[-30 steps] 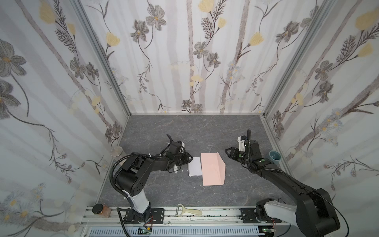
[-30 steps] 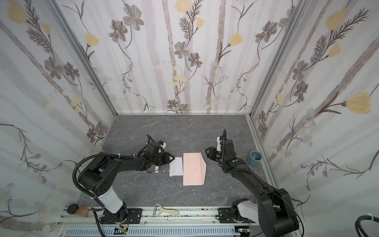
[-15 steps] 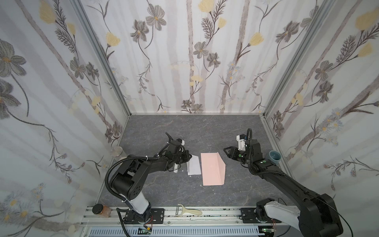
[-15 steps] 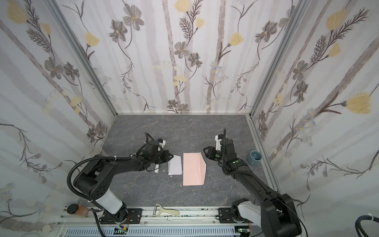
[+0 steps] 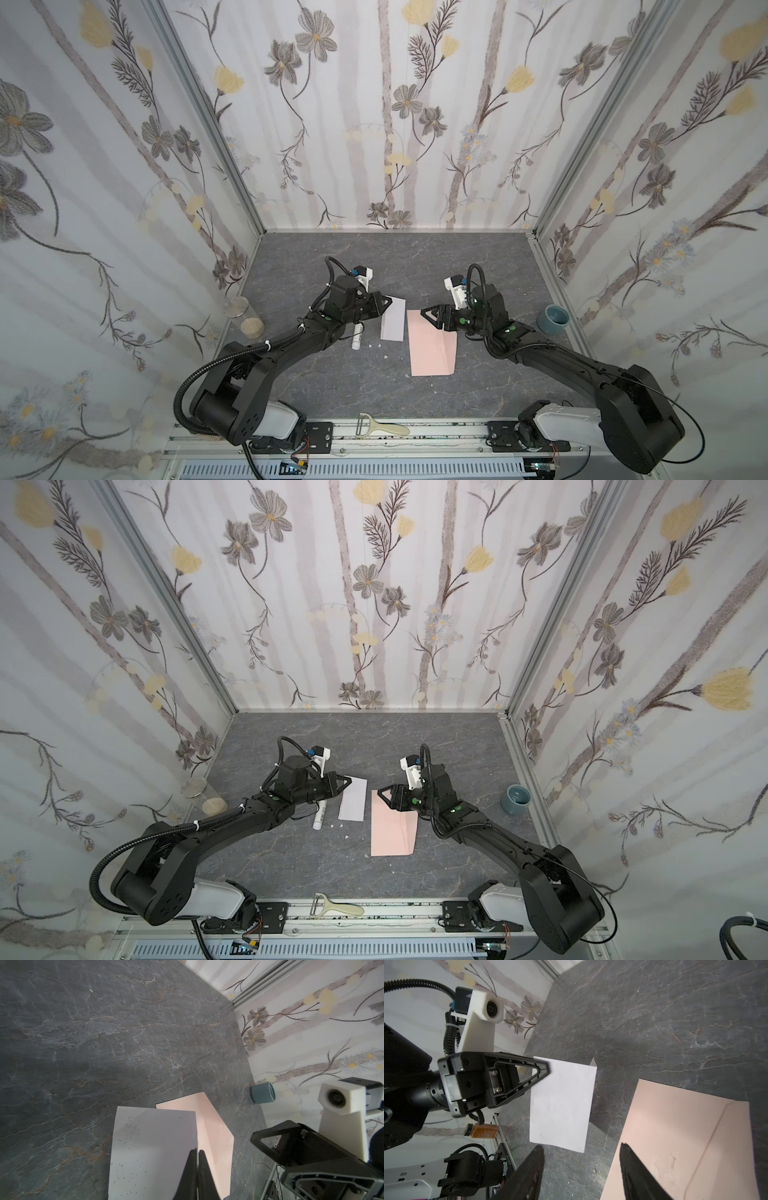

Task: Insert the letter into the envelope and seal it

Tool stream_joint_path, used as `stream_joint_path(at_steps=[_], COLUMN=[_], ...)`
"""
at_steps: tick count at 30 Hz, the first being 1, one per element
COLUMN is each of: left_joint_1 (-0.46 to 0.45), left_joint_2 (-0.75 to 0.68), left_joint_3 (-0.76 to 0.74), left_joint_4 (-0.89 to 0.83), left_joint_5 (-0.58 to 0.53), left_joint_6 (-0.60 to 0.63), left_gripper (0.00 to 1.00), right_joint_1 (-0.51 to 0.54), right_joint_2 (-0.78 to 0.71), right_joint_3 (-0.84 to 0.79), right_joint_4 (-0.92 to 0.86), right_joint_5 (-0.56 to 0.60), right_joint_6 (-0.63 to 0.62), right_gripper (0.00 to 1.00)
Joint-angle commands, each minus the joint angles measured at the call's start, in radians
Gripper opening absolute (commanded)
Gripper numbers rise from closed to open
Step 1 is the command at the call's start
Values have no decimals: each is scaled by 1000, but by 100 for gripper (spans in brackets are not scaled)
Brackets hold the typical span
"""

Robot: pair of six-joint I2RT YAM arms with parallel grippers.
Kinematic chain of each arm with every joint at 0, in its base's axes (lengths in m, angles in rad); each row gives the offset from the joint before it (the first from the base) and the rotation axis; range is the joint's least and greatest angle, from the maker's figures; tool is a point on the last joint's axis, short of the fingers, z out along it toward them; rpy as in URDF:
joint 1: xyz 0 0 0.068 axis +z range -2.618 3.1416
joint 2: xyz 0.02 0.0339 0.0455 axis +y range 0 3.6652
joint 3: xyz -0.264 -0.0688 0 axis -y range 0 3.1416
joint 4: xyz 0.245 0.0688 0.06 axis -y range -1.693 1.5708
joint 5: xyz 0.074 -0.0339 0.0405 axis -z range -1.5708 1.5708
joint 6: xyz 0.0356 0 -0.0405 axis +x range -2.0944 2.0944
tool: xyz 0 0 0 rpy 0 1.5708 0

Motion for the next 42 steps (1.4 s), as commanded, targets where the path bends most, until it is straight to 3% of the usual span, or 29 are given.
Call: stream_joint_path(at_steps=[1, 16, 42], left_joint_1=[2, 2, -39], left_joint_2=[-26, -71, -104], left_joint_3=[33, 139, 148], left_joint_4=[0, -2, 69], left_joint_5=[70, 166, 112], left_joint_6=[-47, -206, -323], left_gripper=[0, 0, 0], right_joint_1=[27, 90, 107], right_joint_2=[19, 8, -8], right_joint_3=[6, 2, -41], right_joint_4=[121, 184, 415], right_joint_5=[-26, 22, -65], right_joint_6=[3, 1, 101], right_gripper=[60, 74, 70])
